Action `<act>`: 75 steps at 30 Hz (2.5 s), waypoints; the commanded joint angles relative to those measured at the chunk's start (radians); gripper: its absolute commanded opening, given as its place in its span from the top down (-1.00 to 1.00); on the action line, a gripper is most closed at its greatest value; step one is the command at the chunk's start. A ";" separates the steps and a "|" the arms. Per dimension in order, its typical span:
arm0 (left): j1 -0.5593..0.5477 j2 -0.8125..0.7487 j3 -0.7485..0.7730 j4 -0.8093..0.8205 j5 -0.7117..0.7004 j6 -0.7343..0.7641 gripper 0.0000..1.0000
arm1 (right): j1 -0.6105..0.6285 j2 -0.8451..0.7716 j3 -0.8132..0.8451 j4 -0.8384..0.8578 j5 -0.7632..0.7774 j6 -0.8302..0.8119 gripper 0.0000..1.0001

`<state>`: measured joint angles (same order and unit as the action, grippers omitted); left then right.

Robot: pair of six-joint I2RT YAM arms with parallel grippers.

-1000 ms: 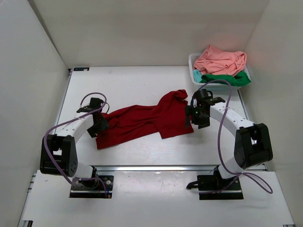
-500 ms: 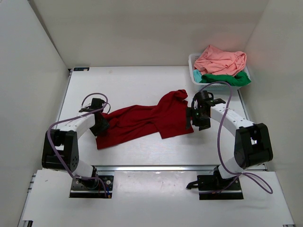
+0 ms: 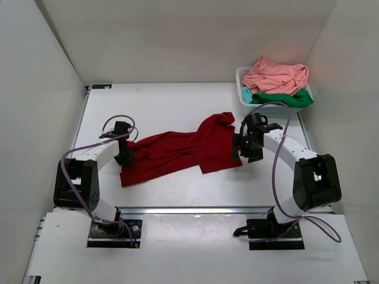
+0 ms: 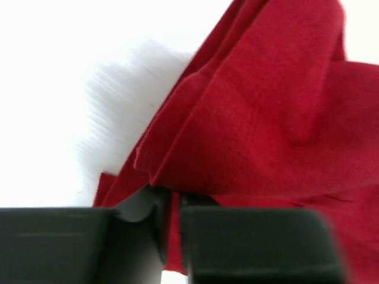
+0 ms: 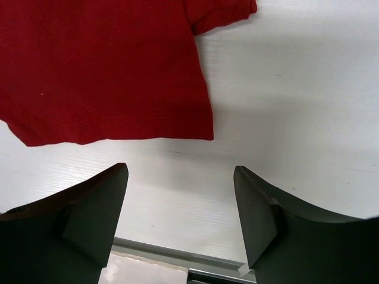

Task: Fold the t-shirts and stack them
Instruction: Flatten out the tshirt

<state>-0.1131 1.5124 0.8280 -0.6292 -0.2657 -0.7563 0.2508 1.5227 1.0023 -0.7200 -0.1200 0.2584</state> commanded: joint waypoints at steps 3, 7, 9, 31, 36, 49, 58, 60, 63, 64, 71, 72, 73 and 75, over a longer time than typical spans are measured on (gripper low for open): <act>0.009 -0.049 0.095 -0.047 0.023 0.026 0.89 | -0.008 0.007 0.029 0.044 -0.021 -0.004 -0.39; 0.009 -0.067 0.129 -0.081 0.046 0.022 1.00 | -0.008 0.007 0.015 0.073 -0.046 -0.001 -0.50; 0.016 -0.083 0.148 -0.101 0.083 0.020 1.00 | -0.001 0.004 -0.007 0.100 -0.049 0.015 -0.59; 0.015 -0.149 0.315 -0.139 0.223 -0.008 1.00 | 0.154 0.226 -0.024 0.120 0.137 0.045 1.00; 0.030 -0.045 0.570 -0.156 0.246 0.006 1.00 | 0.090 0.171 0.305 -0.062 0.011 0.004 1.00; 0.274 0.157 1.313 0.006 0.599 -0.288 1.00 | -0.053 -0.005 1.095 0.181 -0.136 0.002 1.00; 0.331 0.036 1.419 0.023 0.649 -0.261 1.00 | -0.226 -0.169 1.167 0.184 -0.269 0.016 1.00; 0.352 -0.023 1.375 0.085 0.654 -0.273 0.99 | -0.345 -0.226 1.153 0.240 -0.352 0.066 1.00; 0.346 -0.024 1.488 0.034 0.643 -0.227 0.99 | -0.437 -0.259 1.165 0.310 -0.500 0.142 0.99; 0.342 -0.029 1.502 0.028 0.634 -0.210 0.98 | -0.424 -0.260 1.180 0.321 -0.509 0.150 1.00; 0.297 -0.100 1.360 0.048 0.641 -0.242 0.98 | -0.556 -0.216 1.170 0.569 -0.681 0.390 1.00; 0.296 -0.104 1.317 0.051 0.655 -0.248 0.98 | -0.547 -0.208 1.155 0.589 -0.676 0.413 1.00; 0.285 -0.097 1.277 0.049 0.642 -0.245 1.00 | -0.510 -0.205 1.123 0.577 -0.669 0.382 1.00; 0.262 -0.103 1.220 0.043 0.620 -0.227 1.00 | -0.408 -0.199 1.067 0.506 -0.571 0.296 1.00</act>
<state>0.1688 1.3716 2.1357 -0.5629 0.3782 -0.9947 -0.2405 1.2846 2.1304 -0.2363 -0.7231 0.5652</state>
